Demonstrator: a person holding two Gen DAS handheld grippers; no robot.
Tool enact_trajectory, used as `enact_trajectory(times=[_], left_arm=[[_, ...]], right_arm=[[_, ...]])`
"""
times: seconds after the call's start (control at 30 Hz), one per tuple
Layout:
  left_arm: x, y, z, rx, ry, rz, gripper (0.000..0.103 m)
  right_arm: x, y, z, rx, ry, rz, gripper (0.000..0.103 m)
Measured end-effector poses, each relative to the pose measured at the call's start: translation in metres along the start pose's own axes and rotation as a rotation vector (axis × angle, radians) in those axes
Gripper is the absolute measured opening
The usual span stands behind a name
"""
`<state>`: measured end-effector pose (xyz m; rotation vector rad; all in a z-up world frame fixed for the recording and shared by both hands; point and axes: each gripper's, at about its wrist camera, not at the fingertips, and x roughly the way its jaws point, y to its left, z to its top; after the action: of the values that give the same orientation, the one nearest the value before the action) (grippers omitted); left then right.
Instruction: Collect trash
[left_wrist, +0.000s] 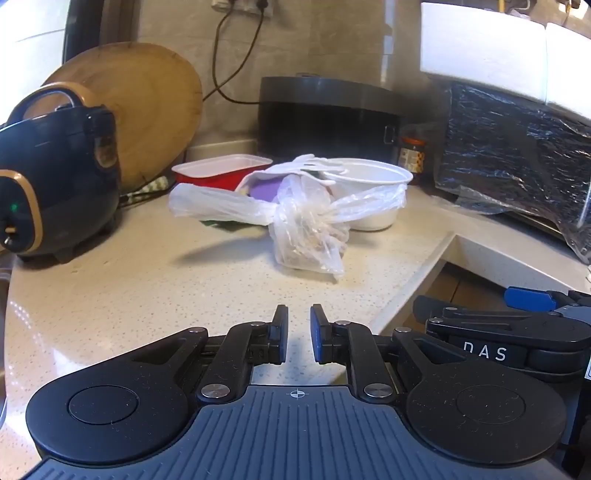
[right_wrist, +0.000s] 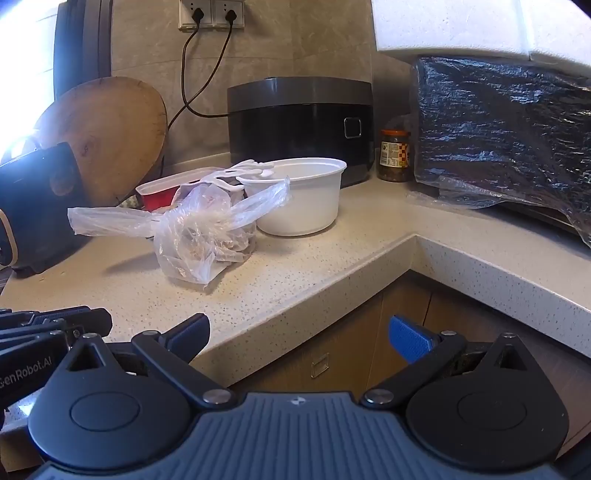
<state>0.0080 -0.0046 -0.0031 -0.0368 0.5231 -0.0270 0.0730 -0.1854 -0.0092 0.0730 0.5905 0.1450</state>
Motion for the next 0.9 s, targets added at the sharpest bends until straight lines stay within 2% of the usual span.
enact_trajectory(times=[0.9], left_arm=[[0.0000,-0.0073,-0.0013,0.009,0.001,-0.008,0.016]], right_arm=[[-0.0001,-0.0014,-0.0021,0.013,-0.007,0.004,0.103]])
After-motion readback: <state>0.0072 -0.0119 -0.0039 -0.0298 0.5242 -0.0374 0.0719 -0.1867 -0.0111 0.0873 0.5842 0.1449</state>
